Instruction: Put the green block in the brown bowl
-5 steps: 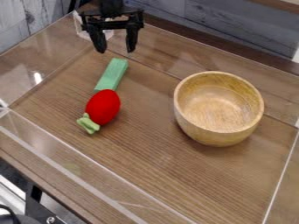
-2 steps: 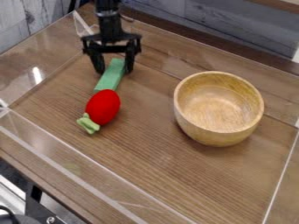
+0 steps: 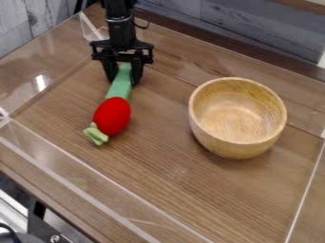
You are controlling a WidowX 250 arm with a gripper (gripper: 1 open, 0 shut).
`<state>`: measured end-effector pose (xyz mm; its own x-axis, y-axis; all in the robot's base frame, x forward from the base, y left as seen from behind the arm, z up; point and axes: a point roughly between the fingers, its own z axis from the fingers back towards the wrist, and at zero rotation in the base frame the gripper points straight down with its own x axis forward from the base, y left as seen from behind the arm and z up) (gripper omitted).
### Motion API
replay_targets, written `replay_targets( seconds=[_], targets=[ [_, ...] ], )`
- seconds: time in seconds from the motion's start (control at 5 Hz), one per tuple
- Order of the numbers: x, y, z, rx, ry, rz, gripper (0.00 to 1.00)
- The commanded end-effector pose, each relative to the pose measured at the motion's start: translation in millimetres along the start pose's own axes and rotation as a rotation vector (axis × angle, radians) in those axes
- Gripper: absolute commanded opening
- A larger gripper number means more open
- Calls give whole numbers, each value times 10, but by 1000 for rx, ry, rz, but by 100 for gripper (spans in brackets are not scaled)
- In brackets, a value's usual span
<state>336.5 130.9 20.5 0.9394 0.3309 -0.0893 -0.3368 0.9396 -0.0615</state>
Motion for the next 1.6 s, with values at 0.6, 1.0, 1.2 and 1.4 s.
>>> replay_targets(
  seconds=[0.6, 1.0, 1.2, 1.4],
  targets=[
    [-157, 136, 663, -43, -86, -158, 0],
    [-207, 235, 760, -27, -63, -246, 0],
    [-83, 247, 709, -27, -57, -227, 0],
    [6, 254, 599, -30, -42, -208, 0]
  ],
)
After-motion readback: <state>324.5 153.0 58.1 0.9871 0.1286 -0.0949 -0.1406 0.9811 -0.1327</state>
